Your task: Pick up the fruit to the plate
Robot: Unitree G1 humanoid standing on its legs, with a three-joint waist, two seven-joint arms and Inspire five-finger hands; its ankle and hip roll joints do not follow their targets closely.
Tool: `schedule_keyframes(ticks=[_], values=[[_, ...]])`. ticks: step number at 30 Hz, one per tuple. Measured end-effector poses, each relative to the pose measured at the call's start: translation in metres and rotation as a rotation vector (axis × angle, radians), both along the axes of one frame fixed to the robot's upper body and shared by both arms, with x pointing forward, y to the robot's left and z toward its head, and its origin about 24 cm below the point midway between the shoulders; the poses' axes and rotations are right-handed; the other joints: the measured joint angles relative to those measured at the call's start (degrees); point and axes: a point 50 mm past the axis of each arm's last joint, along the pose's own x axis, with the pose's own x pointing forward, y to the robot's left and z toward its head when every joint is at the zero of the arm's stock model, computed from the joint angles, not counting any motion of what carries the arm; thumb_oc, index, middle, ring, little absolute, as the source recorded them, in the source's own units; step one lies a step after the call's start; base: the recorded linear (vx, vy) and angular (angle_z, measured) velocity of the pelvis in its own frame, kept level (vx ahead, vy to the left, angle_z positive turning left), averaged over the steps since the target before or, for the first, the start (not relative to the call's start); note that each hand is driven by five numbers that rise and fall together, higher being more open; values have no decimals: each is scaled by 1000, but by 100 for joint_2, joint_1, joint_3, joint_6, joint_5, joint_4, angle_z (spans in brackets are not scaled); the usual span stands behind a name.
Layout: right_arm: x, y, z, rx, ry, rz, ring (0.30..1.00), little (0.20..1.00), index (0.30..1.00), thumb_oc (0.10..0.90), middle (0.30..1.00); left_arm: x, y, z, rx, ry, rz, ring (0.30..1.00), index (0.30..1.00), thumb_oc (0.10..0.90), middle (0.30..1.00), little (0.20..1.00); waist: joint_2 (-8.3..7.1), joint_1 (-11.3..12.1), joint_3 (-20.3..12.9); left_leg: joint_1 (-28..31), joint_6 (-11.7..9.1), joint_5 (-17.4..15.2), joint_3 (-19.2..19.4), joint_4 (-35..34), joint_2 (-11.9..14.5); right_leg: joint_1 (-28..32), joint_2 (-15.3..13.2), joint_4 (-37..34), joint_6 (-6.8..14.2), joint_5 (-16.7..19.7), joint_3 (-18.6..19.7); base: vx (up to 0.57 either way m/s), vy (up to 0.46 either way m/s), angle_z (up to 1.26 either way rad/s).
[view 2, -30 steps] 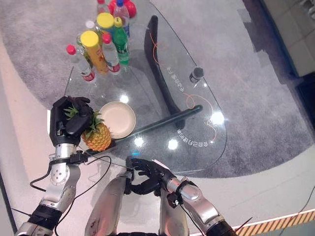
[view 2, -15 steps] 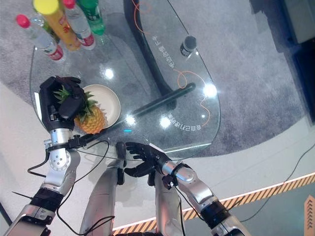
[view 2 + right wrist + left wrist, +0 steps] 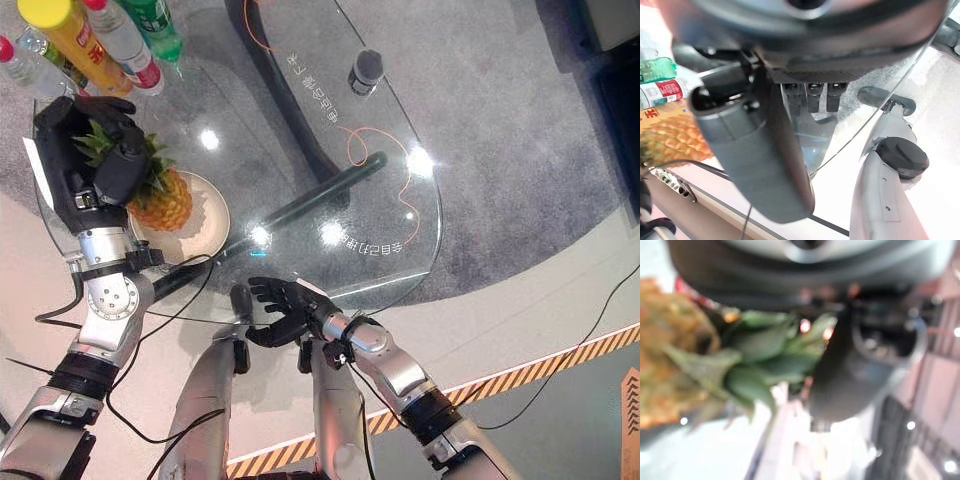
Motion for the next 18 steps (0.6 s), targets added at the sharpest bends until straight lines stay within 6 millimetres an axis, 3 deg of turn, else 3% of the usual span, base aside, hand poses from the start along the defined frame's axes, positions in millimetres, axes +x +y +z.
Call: schedule_keyframes(ticks=[12, 18], values=[[13, 5, 18, 12, -43, 1, 900, 900, 900, 800, 900, 12, 10, -2, -48, 25, 112, 300, 300, 100, 300, 200, 0, -140, 0, -517, 30, 11, 22, 176, 38, -507, 13, 128, -22, 17, 22, -25, 37, -1], [19, 1, 14, -9, -29, -23, 900, 900, 900, 800, 900, 20, 11, -3, -62, 36, 139, 300, 300, 100, 300, 200, 0, -165, 0, -746, 30, 16, 35, 179, 45, -746, 22, 135, -28, 45, 32, -37, 49, -2]])
